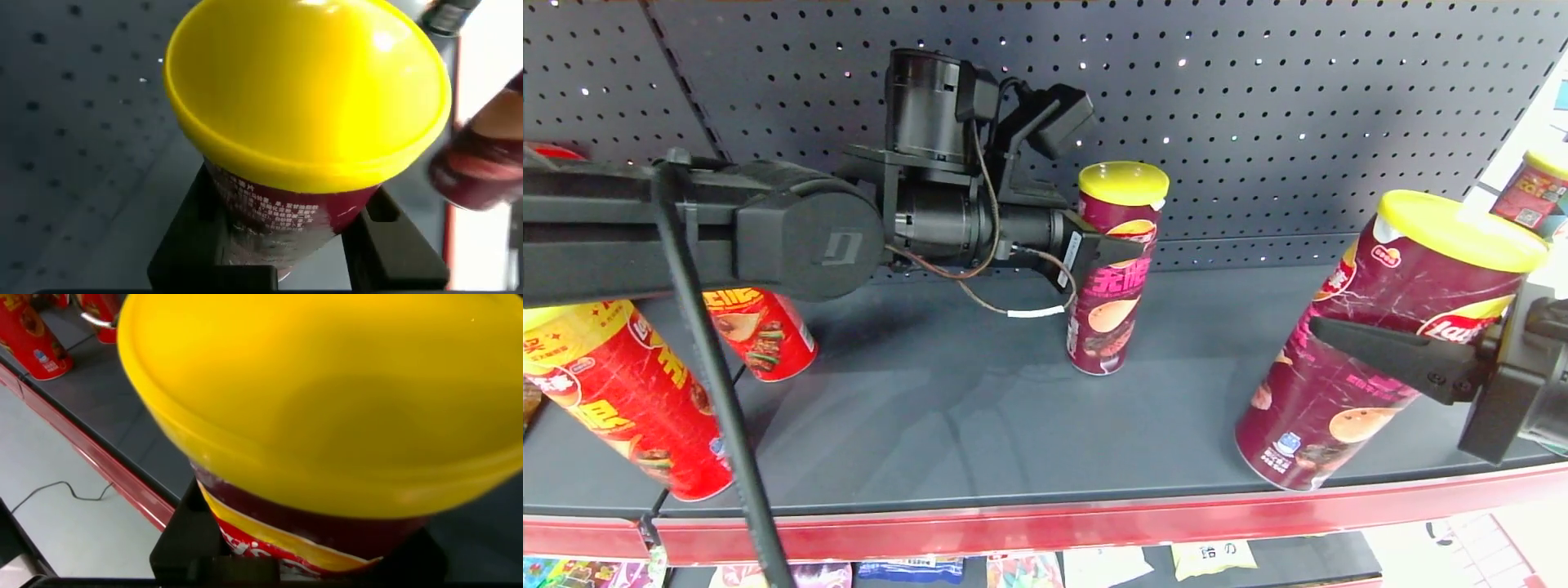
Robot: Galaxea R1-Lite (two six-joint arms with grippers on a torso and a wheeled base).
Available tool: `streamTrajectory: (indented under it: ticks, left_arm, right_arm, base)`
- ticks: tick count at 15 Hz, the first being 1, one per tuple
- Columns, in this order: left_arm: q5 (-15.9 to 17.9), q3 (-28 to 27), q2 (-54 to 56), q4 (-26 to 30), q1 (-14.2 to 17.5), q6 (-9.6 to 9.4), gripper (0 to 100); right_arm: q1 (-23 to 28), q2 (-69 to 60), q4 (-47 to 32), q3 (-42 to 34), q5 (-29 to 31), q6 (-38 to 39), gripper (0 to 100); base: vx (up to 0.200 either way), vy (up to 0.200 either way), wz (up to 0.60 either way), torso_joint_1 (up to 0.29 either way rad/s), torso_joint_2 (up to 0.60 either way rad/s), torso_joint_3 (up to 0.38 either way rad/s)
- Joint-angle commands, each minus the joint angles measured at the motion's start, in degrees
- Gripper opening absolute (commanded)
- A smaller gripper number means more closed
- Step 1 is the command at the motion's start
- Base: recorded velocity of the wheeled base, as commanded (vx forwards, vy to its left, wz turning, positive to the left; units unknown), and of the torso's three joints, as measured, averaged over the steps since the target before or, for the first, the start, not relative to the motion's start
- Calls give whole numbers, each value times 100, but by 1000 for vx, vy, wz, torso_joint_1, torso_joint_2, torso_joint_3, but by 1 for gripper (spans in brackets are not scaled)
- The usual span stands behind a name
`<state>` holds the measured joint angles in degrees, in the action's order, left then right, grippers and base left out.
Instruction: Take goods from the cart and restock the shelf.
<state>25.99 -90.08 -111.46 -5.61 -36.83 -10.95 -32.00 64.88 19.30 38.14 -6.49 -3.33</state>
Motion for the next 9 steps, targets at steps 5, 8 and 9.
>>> streamTrajectory:
  ticks: [5, 8, 9]
  left_arm:
    - [653, 1511, 1425, -19, -79, 145, 0]
    - [644, 1888, 1592, -54, -228, 137, 0]
    - [635, 1897, 1583, -90, -255, 137, 0]
  right_arm:
    - [45, 95, 4, 176, -2, -1, 0]
    - [36, 130, -5, 185, -11, -10, 0]
    - [36, 130, -5, 185, -11, -10, 0]
  base:
    - [0, 0, 0, 0, 0, 0]
    - [0, 0, 0, 0, 0, 0]
    - [0, 0, 0, 0, 0, 0]
